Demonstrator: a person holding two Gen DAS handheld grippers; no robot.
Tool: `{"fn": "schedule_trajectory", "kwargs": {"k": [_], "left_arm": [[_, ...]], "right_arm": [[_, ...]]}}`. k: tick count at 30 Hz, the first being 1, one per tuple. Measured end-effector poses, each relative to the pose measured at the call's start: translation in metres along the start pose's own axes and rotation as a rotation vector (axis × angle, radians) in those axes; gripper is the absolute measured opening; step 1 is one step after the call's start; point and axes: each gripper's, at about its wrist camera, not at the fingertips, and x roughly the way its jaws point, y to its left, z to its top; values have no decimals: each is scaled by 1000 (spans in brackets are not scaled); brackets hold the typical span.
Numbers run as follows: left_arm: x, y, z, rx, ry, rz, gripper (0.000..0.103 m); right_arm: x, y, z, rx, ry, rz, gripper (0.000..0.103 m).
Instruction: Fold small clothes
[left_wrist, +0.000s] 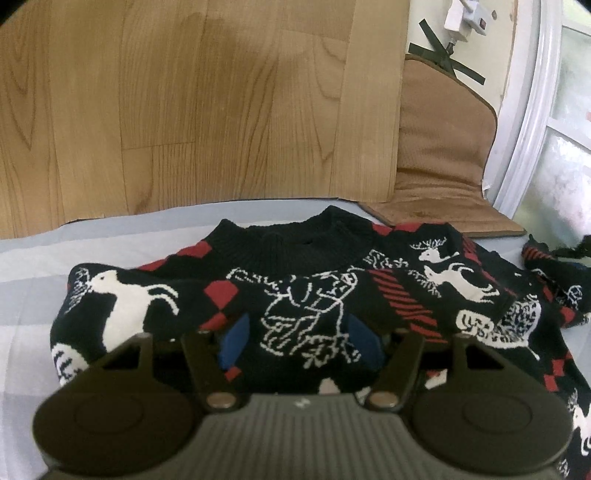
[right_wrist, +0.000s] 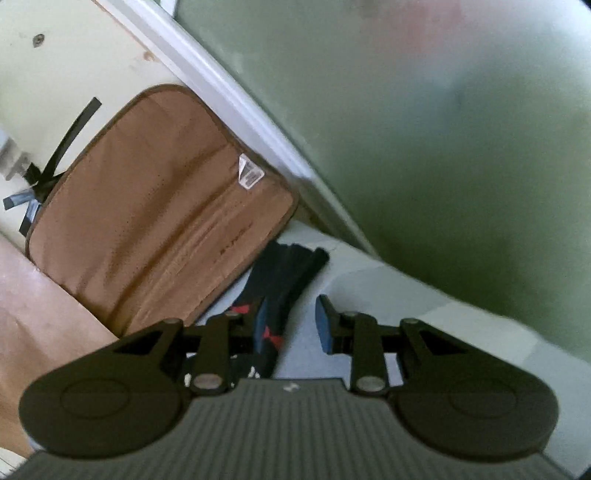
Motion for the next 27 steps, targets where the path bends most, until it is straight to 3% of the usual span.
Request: {"fn": "schedule_trajectory", "kwargs": {"k": [2, 3, 4, 6, 11, 14, 16, 21, 27], "left_arm": [[0, 0, 0, 1, -1, -1, 62], [0, 0, 0, 0, -1, -1, 62], [0, 0, 0, -1, 0, -1, 62], [-1, 0, 0, -1, 0, 0, 62], [-1, -2, -1, 8, 0, 0, 67], [-3, -2, 0, 7, -9, -3, 75], [-7, 1, 1, -9, -28, -12, 79], [-39, 28, 19, -131, -87, -64, 80], [-118, 78, 23, -256, -253, -64, 88]], "right_arm": [[11, 5, -1, -8, -1, 13, 32], [15, 11, -2, -23, 0, 13, 16], [19, 17, -4, -48, 6, -1, 7], [12, 26, 0, -88, -33, -36, 7], [-69, 39, 47, -122, -379, -105, 7], [-106, 60, 60, -168, -439, -63, 7], [-121, 81, 55, -215, -437, -18, 7], [-141, 155, 22, -306, -345, 227, 7], [-122, 298, -54, -542, -177, 509, 7]]}}
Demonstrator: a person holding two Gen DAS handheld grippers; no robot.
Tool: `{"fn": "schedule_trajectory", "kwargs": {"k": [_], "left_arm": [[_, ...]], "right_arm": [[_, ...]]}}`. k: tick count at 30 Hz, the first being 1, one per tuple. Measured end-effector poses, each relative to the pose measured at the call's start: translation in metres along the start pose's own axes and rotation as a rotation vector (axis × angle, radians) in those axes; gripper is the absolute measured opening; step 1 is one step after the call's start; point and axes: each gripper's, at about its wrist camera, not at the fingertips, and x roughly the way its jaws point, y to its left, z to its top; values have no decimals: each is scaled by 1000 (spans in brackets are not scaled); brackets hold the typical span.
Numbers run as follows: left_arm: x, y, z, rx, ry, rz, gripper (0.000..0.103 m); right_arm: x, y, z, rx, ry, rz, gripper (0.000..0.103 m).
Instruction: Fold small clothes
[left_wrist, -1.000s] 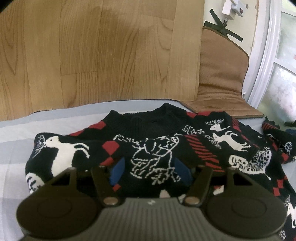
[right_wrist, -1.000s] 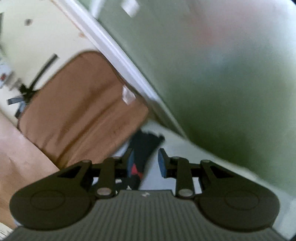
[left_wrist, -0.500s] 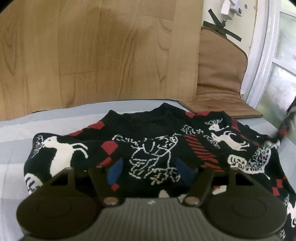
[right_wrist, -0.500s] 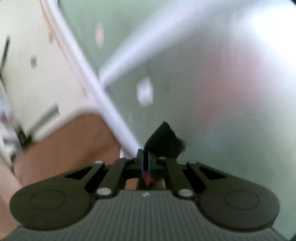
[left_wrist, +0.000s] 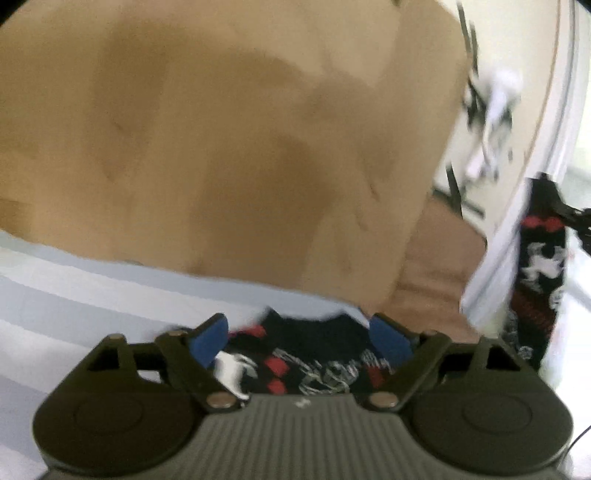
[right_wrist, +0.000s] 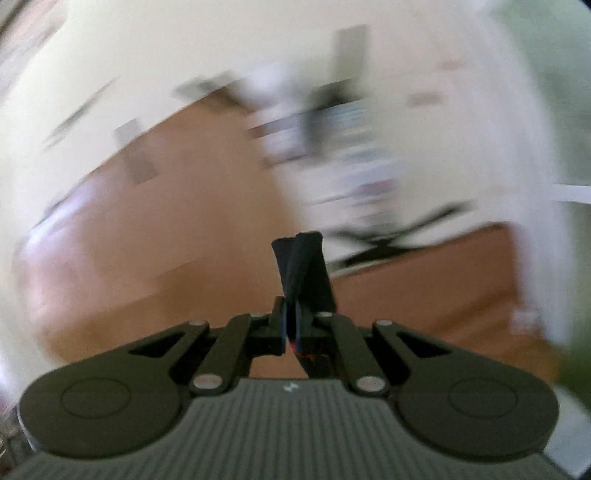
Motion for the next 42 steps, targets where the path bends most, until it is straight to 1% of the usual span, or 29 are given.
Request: {"fn": "schedule_trajectory", "kwargs": {"k": [3, 4, 5, 7, 9, 11, 12, 13, 15, 16, 18, 21, 23, 25, 26, 27, 28, 29, 30, 31, 33, 35, 36, 37, 38, 39, 40, 41, 42], "left_arm": [[-36, 25, 0, -47, -62, 28, 90], [-45, 34, -2, -63, -77, 40, 90], [-53, 42, -5, -77, -90, 51, 90], [-64, 62, -13, -114, -111, 76, 92], [-66, 80, -18, -168, -113, 89, 92], [-66, 98, -19, -232, -109, 98, 92], [-66, 104, -19, -250, -107, 103, 92], [-65, 108, -18, -263, -106, 107, 92], [-65, 110, -17, -273, -105, 98, 92], [-65, 109, -17, -272, -103, 90, 92], [-64, 105, -20, -251, -96, 87, 92], [-58, 97, -19, -212, -79, 91, 92], [-55, 87, -23, -186, -65, 96, 92], [-49, 75, -25, -154, -42, 92, 92], [-44, 68, -25, -136, -26, 79, 92], [-39, 60, -26, -115, -10, 65, 92], [-34, 50, -25, -92, 7, 54, 92], [-27, 39, -25, -60, 26, 47, 92], [-20, 27, -25, -24, 47, 40, 92], [-14, 17, -25, 7, 65, 34, 92], [0, -2, -26, 48, 109, 10, 92], [20, -15, -26, 56, 179, -21, 92], [30, -20, -28, 53, 217, -29, 91], [41, -24, -29, 47, 257, -32, 88], [52, -27, -32, 37, 295, -33, 81], [62, -29, -36, 27, 325, -40, 75], [70, -30, -39, 18, 351, -50, 55], [78, -32, -43, 13, 371, -50, 37], [82, -34, -48, 22, 368, -27, 32]], "right_arm": [[42, 76, -16, -69, 83, 171, 7], [58, 103, -28, -91, 119, 227, 7], [73, 124, -36, -106, 152, 271, 7], [99, 162, -66, -117, 234, 352, 7], [115, 191, -103, -116, 304, 406, 7], [127, 204, -137, -79, 363, 428, 7], [126, 205, -154, -45, 393, 432, 7], [128, 204, -168, -19, 415, 424, 7], [128, 198, -187, -13, 434, 392, 7], [123, 192, -192, -13, 439, 378, 7], [120, 177, -187, 7, 422, 343, 7], [94, 145, -165, 16, 318, 280, 7], [71, 123, -154, -13, 245, 207, 7], [49, 100, -152, -53, 195, 104, 7], [41, 88, -154, -77, 188, 48, 8], [36, 77, -160, -99, 207, 6, 13], [33, 64, -167, -114, 259, -21, 20], [34, 56, -173, -126, 336, -28, 27], [35, 48, -177, -132, 401, -36, 37], [30, 38, -179, -125, 419, -55, 37], [13, 17, -170, -61, 364, -81, 39], [-3, -9, -155, 52, 285, -102, 42], [-4, -16, -150, 94, 263, -111, 44], [-5, -24, -146, 123, 259, -121, 44], [-1, -25, -144, 137, 266, -124, 44], [2, -27, -144, 146, 274, -120, 47], [6, -29, -145, 150, 289, -109, 55], [13, -28, -148, 151, 309, -98, 58], [20, -27, -152, 147, 335, -89, 60]]}}
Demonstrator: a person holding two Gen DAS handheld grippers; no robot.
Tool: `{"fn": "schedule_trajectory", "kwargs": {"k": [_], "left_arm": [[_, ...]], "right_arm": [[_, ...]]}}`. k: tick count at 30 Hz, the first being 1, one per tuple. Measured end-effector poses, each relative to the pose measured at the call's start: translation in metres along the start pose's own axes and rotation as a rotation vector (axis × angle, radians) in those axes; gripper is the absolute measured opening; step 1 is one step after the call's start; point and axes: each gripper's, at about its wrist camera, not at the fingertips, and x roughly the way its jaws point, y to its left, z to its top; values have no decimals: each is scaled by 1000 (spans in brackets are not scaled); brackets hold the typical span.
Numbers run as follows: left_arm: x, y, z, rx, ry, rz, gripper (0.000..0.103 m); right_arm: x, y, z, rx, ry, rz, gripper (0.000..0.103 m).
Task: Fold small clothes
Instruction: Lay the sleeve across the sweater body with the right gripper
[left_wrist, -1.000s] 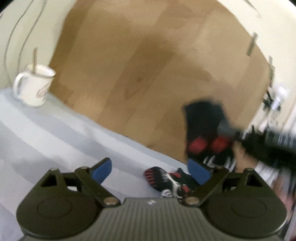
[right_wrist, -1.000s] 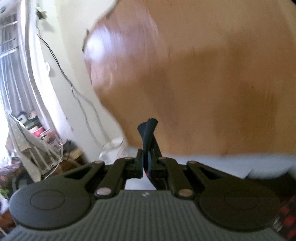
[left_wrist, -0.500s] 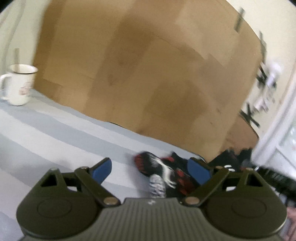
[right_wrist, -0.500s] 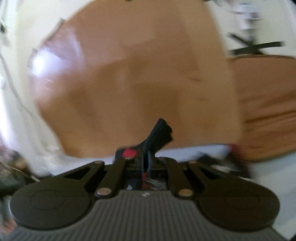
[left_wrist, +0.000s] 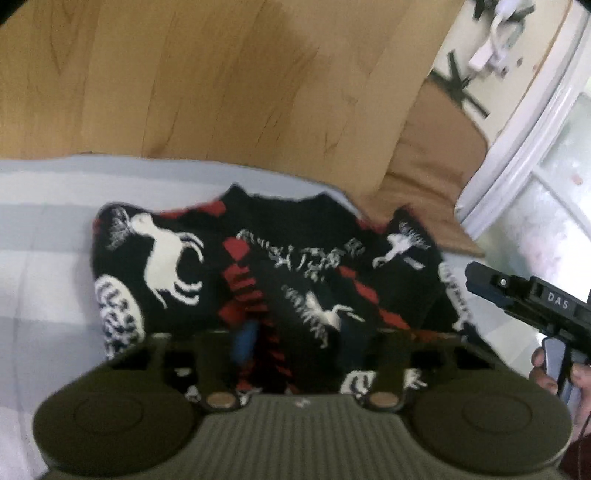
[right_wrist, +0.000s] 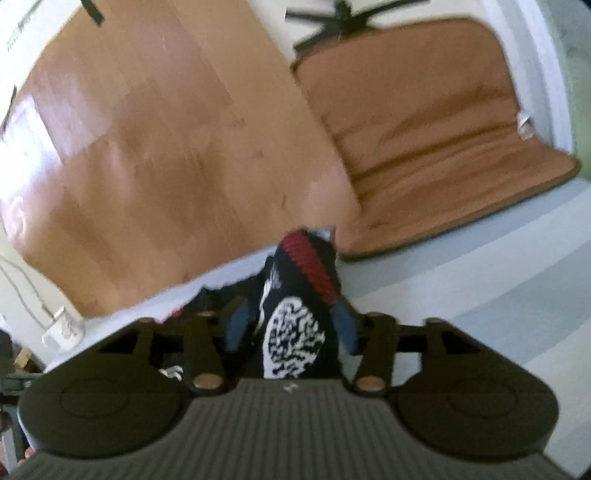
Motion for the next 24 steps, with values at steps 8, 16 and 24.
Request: {"fn": "schedule_trajectory", "kwargs": {"k": [8, 16, 24], "left_arm": [[-41, -21, 7, 164, -324, 36, 13], [20, -4, -4, 161, -153, 173, 21], [17, 3, -3, 149, -159, 213, 43]], "right_arm": [[4, 6, -14, -75, -136, -94, 23], [6, -5, -18, -35, -33, -145, 43], [0, 39, -7, -109, -84, 8, 43]]}}
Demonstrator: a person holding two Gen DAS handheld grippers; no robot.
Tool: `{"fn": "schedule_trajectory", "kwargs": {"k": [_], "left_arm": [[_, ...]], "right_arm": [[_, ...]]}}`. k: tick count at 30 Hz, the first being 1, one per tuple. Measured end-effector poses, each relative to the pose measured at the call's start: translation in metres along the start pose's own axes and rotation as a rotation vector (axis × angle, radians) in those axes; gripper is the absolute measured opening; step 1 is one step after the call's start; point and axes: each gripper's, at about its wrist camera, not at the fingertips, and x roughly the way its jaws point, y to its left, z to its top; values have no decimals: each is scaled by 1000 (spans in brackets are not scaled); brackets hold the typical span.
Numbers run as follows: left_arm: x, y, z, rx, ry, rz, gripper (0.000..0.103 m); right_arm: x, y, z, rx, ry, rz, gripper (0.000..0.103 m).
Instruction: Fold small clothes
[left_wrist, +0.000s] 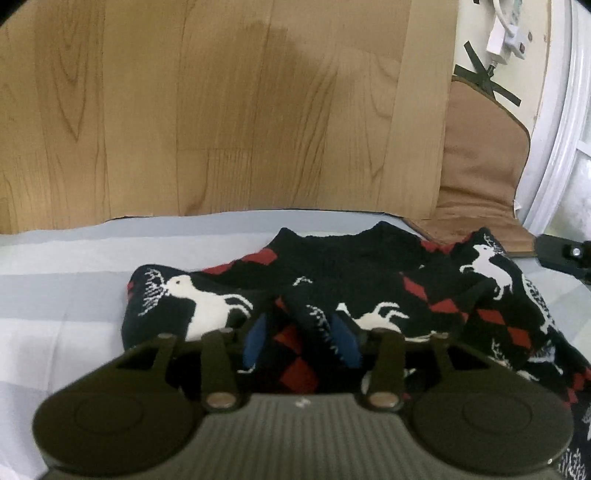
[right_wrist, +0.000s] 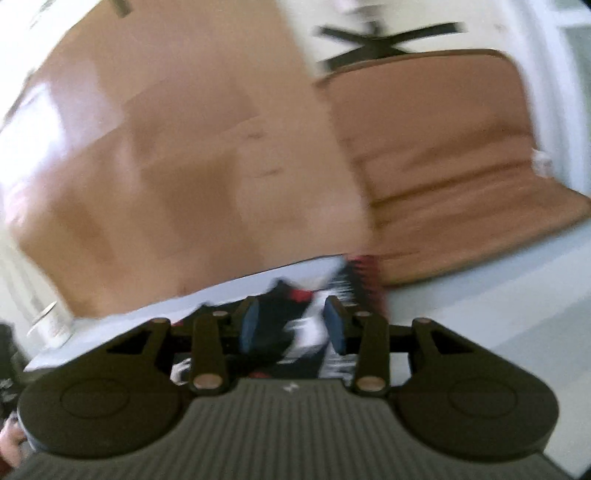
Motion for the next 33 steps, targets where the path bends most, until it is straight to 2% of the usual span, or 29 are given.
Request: {"fn": "schedule_trajectory", "kwargs": {"k": [3, 4, 7, 8, 13, 15, 17, 18, 19, 21, 22, 24, 27, 30, 33], "left_arm": [[4, -6, -1, 29, -4, 26, 45], [4, -9, -2, 45, -4, 41, 45], [6, -18, -3, 98, -12, 83, 48], [7, -19, -2, 107, -13, 92, 50], [7, -21, -1, 113, -17, 111, 57], [5, -23, -2, 125, -23, 111, 63], [-1, -22, -2, 131, -18, 105, 81], [-8, -20, -2, 119, -21, 105, 86], [-19, -17, -3, 91, -38, 103, 87], [-45, -6, -6, 32, -82, 69, 90], [-59, 0, -9, 2, -104, 55, 92], [-86, 14, -15, -54, -136, 56, 93], [-116, 34, -29, -133, -145, 94, 93], [-141, 51, -46, -195, -127, 125, 93], [-164, 59, -66, -217, -110, 144, 93]], "right_arm": [[22, 21, -7, -34, 82, 77, 41], [33, 27, -12, -50, 121, 93, 37], [60, 26, -29, -58, 210, 44, 26], [59, 23, -32, -57, 177, 54, 25], [49, 17, -27, 6, 210, 60, 28], [33, 6, -27, 57, 189, 64, 29], [19, -5, -31, 86, 188, 45, 30], [10, -11, -33, 93, 198, 48, 29], [0, -15, -36, 90, 199, 49, 29], [-16, -22, -43, 38, 199, 1, 26], [-20, -24, -46, 12, 206, -28, 20], [-24, -32, -52, -18, 208, -78, 1], [-25, -38, -53, -15, 196, -80, 0], [-24, -35, -55, -25, 173, -118, 0], [-29, -53, -53, 107, 164, -87, 0]]}}
